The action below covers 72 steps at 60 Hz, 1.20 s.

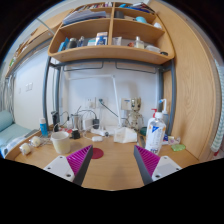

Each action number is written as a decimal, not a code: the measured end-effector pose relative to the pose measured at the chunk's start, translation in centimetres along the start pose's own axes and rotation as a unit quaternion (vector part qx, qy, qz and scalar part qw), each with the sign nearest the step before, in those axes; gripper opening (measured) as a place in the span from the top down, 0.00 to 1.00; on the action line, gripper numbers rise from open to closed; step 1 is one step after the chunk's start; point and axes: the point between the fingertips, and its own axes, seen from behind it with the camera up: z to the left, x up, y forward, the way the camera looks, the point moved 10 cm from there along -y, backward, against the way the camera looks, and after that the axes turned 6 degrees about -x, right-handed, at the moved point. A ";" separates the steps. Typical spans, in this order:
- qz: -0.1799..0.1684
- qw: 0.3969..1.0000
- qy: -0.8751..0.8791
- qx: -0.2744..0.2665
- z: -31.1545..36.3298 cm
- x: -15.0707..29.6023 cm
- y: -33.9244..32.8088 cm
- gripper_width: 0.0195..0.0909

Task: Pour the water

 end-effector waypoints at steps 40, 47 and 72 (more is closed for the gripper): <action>-0.019 0.995 -0.014 -0.102 -13.3 -0.3 12.2 0.09; -0.015 0.995 -0.010 -0.093 -13.3 -0.4 14.0 0.43; -0.021 0.995 -0.062 -0.080 -11.5 0.1 14.7 0.79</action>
